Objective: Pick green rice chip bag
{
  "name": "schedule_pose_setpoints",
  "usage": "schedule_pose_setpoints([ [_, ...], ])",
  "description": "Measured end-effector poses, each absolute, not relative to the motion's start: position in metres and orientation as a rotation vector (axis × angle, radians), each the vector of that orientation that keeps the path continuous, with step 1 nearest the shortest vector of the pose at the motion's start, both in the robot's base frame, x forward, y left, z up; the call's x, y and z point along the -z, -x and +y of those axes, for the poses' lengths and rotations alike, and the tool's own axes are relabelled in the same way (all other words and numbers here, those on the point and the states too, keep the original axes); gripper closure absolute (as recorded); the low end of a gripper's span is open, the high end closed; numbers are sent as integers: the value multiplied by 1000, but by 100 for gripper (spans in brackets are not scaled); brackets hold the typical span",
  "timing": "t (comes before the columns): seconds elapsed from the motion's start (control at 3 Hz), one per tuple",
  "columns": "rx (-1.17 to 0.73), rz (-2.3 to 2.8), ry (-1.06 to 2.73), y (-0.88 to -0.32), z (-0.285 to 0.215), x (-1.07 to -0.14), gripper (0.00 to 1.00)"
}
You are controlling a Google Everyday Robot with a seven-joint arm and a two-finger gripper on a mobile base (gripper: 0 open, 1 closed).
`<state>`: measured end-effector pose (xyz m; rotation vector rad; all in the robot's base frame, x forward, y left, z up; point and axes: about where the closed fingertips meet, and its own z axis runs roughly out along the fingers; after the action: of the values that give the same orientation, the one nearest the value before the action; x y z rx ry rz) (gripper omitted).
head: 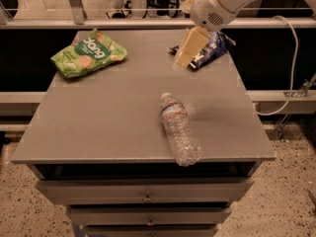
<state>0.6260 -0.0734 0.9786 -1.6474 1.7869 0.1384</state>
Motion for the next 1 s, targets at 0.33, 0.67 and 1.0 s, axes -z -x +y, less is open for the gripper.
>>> schedule_pose_setpoints([
  [0.33,-138,1787,1648,-626,-73,-979,0],
  [0.67,-143,1725,1657,-643,-51,-965,0],
  [1.0,-189,1591,1673,-691,11,-945,0],
])
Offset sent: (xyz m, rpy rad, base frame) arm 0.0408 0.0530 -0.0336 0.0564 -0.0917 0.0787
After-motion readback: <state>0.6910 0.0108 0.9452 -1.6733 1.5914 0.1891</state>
